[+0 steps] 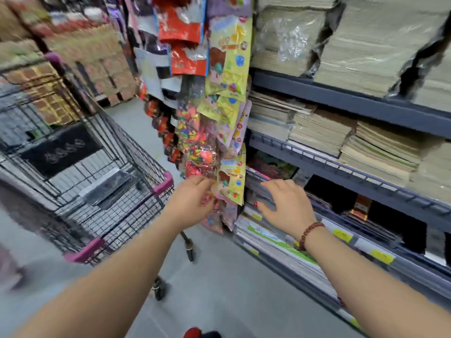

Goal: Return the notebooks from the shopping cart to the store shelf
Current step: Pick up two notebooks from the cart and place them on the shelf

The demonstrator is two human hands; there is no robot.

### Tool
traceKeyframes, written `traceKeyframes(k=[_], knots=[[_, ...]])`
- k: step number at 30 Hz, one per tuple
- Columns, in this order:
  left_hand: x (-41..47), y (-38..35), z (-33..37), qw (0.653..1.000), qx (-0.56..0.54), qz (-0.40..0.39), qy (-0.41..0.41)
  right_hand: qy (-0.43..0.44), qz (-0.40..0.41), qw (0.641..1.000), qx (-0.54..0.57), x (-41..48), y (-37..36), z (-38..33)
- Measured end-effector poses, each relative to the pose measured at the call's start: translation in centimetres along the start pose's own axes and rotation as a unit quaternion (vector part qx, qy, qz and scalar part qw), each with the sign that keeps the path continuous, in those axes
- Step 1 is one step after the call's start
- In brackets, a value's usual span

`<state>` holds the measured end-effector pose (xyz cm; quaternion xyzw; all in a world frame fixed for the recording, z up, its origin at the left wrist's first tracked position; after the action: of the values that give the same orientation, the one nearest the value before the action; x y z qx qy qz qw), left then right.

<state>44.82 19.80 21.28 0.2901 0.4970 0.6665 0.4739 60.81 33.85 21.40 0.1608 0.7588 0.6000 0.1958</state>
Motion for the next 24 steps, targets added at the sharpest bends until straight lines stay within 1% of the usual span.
traceKeyframes(k=[3, 7, 9, 11, 14, 17, 20, 24], knots=[[-4.7, 3.4, -3.7, 0.997, 0.033, 0.031, 0.054, 0.059, -0.001, 0.998, -0.011, 1.4, 1.0, -5.6], [-11.2, 7.6, -8.9, 0.989, 0.036, 0.069, 0.125, 0.12, -0.013, 0.993, -0.008, 2.9, 1.6, -13.3], [-14.4, 9.2, -11.5, 0.984, 0.05, 0.082, 0.148, 0.156, -0.01, 0.988, -0.012, 3.4, 1.7, -17.3], [-17.5, 10.5, -14.3, 0.98, 0.061, 0.093, 0.163, 0.173, -0.013, 0.985, -0.016, 3.8, 1.5, -21.4], [-21.3, 11.8, -18.0, 0.978, 0.071, 0.099, 0.171, 0.192, -0.004, 0.981, -0.027, 4.3, 0.6, -27.2], [-24.9, 12.9, -22.1, 0.978, 0.081, 0.093, 0.166, 0.203, -0.014, 0.979, -0.03, 4.8, -1.1, -33.4], [-27.7, 13.8, -26.1, 0.982, 0.084, 0.09, 0.147, 0.198, -0.015, 0.98, -0.016, 5.1, -2.3, -39.0], [-30.0, 15.1, -30.8, 0.982, 0.073, 0.102, 0.141, 0.187, -0.028, 0.982, -0.01, 6.0, -4.1, -44.6]])
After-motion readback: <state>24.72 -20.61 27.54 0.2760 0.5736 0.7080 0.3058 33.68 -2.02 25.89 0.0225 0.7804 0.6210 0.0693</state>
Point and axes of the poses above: each hand's wrist, its own x-axis towards the middle knuckle, its own y-axis out of the back of the hand, z = x × y, the point moved 6 cm from there along x, towards the middle knuckle, and after that the axes turned 11 degrees about -z, right-handed, at the moved point
